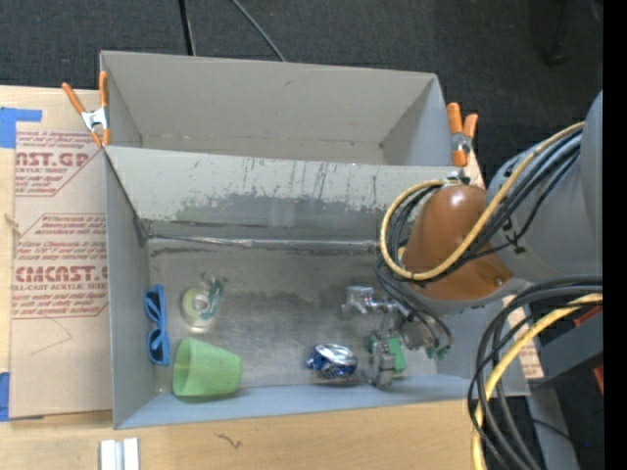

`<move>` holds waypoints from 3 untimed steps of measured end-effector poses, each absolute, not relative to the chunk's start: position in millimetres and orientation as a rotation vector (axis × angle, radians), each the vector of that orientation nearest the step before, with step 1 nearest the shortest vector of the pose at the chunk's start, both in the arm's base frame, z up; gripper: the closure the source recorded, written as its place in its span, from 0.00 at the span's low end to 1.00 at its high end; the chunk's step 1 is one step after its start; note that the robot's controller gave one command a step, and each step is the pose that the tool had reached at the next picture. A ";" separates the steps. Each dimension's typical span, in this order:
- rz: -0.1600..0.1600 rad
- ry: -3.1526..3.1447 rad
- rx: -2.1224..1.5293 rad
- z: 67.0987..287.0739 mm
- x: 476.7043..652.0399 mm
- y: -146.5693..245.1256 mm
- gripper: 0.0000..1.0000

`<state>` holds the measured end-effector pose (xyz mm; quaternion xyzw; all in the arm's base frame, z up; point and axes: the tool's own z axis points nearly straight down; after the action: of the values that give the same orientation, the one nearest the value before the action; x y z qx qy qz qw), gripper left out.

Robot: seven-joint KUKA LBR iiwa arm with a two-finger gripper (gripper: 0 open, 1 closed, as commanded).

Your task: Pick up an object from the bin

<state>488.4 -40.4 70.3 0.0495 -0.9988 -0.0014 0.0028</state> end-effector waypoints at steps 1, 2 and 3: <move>0.006 -3.121 0.422 79.9 483.5 -125.0 0.00; 0.004 -3.113 0.535 72.1 484.0 -82.5 0.00; 0.005 -3.110 0.529 72.0 482.9 -83.8 1.00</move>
Offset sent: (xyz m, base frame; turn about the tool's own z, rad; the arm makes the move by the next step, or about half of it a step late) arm -0.0066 -0.0820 0.0088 -0.1739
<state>482.9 -83.8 72.0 0.1675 -0.9858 0.0014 -0.0067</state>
